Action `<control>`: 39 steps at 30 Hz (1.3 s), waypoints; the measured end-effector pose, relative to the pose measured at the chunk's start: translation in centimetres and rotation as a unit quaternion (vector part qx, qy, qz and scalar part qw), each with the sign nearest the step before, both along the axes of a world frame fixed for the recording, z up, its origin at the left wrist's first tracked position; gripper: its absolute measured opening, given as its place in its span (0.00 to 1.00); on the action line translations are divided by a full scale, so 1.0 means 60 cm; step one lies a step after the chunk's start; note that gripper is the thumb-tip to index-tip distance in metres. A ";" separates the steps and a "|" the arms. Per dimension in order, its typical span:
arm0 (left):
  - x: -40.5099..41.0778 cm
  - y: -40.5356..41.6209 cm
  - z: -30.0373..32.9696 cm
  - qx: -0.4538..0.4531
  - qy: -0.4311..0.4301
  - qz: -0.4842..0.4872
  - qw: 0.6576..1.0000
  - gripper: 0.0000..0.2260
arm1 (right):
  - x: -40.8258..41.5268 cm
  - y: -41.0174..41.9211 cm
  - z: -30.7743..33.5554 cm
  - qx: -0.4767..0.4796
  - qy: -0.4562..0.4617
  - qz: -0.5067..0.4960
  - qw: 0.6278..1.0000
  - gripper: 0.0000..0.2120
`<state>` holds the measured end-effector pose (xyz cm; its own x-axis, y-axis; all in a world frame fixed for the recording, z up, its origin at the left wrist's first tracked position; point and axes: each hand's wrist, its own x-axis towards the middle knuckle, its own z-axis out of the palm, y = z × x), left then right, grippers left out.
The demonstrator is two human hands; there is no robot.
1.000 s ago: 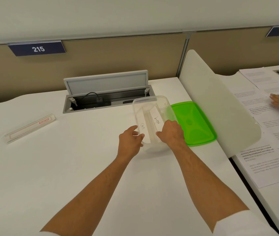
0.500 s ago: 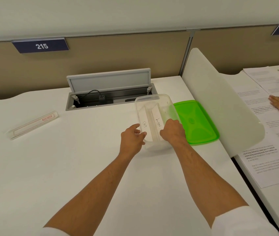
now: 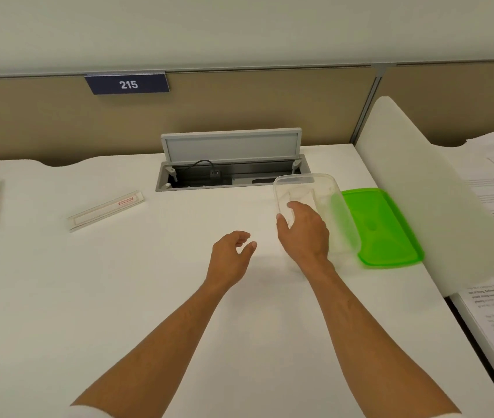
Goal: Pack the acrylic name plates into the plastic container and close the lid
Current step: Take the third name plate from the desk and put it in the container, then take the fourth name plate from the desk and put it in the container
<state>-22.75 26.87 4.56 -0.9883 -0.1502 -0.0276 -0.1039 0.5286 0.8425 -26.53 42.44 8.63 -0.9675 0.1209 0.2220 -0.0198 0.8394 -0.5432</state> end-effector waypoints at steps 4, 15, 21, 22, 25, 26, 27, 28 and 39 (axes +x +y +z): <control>0.016 -0.065 -0.005 -0.022 0.001 0.024 0.999 0.14 | 0.015 -0.076 -0.014 -0.014 -0.015 0.070 0.997 0.22; 0.079 -0.270 -0.023 -0.060 -0.016 0.105 0.993 0.13 | 0.059 -0.235 -0.116 0.040 -0.104 0.166 0.980 0.31; 0.102 -0.377 -0.033 -0.114 -0.017 0.115 0.987 0.13 | 0.073 -0.300 -0.151 0.076 -0.149 0.194 0.967 0.36; 0.104 -0.392 -0.035 -0.121 -0.020 0.117 0.986 0.14 | 0.074 -0.307 -0.156 0.081 -0.155 0.198 0.965 0.36; 0.104 -0.435 -0.041 -0.143 -0.026 0.117 0.982 0.14 | 0.078 -0.328 -0.170 0.090 -0.165 0.198 0.962 0.37; 0.103 -0.446 -0.042 -0.150 -0.027 0.117 0.981 0.14 | 0.079 -0.333 -0.174 0.095 -0.168 0.199 0.961 0.37; 0.100 -0.458 -0.045 -0.156 -0.030 0.115 0.981 0.15 | 0.080 -0.341 -0.179 0.100 -0.170 0.198 0.960 0.37; 0.099 -0.467 -0.046 -0.162 -0.032 0.113 0.980 0.15 | 0.082 -0.346 -0.185 0.106 -0.169 0.196 0.960 0.37; 0.008 -0.572 -0.056 -0.352 0.000 0.032 0.936 0.26 | 0.094 -0.368 -0.233 0.180 -0.110 0.171 0.962 0.41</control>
